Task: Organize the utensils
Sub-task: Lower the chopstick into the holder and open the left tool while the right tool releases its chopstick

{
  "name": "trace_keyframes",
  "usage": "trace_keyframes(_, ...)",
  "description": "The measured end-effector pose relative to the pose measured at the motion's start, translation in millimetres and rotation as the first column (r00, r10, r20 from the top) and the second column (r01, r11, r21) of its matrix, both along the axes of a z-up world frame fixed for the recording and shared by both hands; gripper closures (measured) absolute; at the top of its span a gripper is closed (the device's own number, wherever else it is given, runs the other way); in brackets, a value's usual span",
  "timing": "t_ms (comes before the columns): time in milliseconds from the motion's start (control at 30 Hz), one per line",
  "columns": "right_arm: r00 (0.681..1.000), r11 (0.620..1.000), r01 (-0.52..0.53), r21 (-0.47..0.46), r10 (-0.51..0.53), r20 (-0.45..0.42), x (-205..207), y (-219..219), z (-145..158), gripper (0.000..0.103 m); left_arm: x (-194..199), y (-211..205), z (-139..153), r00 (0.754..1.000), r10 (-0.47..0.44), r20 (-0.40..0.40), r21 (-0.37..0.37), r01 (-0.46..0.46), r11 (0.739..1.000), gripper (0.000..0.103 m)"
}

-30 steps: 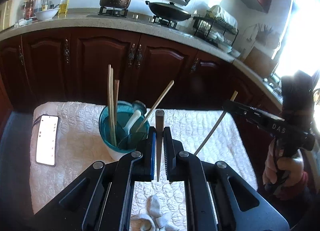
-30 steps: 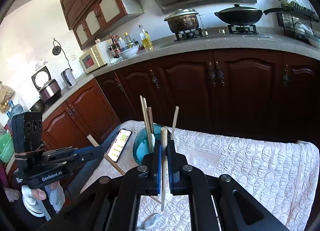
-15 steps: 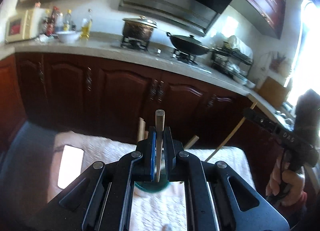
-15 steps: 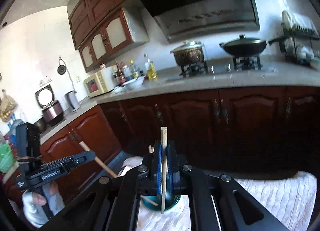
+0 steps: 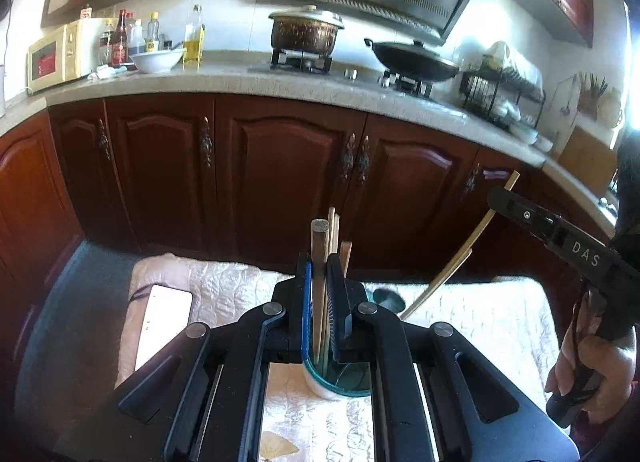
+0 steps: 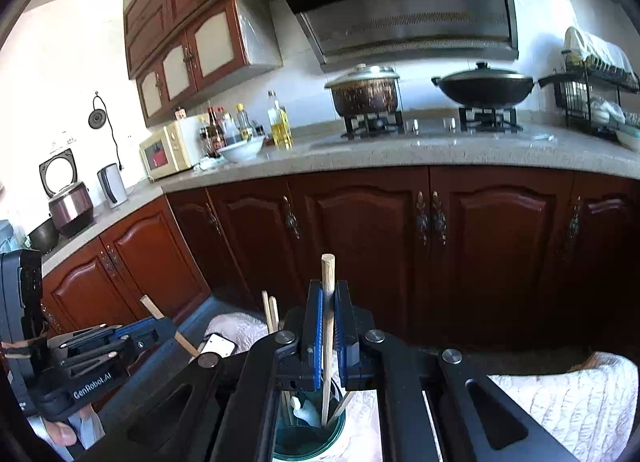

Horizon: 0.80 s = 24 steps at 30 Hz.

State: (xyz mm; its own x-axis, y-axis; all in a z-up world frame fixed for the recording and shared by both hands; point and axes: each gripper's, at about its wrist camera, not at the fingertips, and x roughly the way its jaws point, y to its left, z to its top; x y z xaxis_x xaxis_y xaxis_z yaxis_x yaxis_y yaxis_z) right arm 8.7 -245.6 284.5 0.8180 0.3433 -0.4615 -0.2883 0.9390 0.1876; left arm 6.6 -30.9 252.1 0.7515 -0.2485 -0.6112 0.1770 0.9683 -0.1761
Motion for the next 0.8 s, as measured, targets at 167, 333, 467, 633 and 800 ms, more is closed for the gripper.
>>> trace_keyframes(167, 0.998, 1.000, -0.017, -0.004, 0.016, -0.058, 7.9, 1.6, -24.9, 0.098, 2.6, -6.0, -19.0, 0.999, -0.004, -0.033, 0.024, 0.005, 1.000, 0.097)
trace_keyframes(333, 0.987, 0.999, -0.034, 0.024, 0.037, -0.155, 16.6, 0.6, -55.9, 0.098, 6.2, -11.6, -35.1, 0.997, -0.004, -0.072, 0.032, 0.006, 0.999, 0.097)
trace_keyframes(467, 0.976, 0.998, -0.023, 0.052, 0.034, -0.217, 21.3, -6.3, -79.6, 0.098, 4.7, -13.8, -36.5, 0.998, 0.010, -0.069, 0.031, -0.008, 0.999, 0.097)
trace_keyframes(633, 0.962, 0.993, -0.013, 0.115, 0.044, -0.270, 23.2, -21.0, -84.7, 0.095, 5.5, -14.0, -36.3, 0.996, 0.024, -0.088, 0.034, -0.021, 0.999, 0.095)
trace_keyframes(800, 0.953, 0.990, 0.004, 0.144, 0.040, -0.300, 21.8, -30.4, -88.4, 0.063, 2.3, -14.0, -33.9, 0.996, 0.031, -0.087, 0.031, -0.028, 0.999, 0.066)
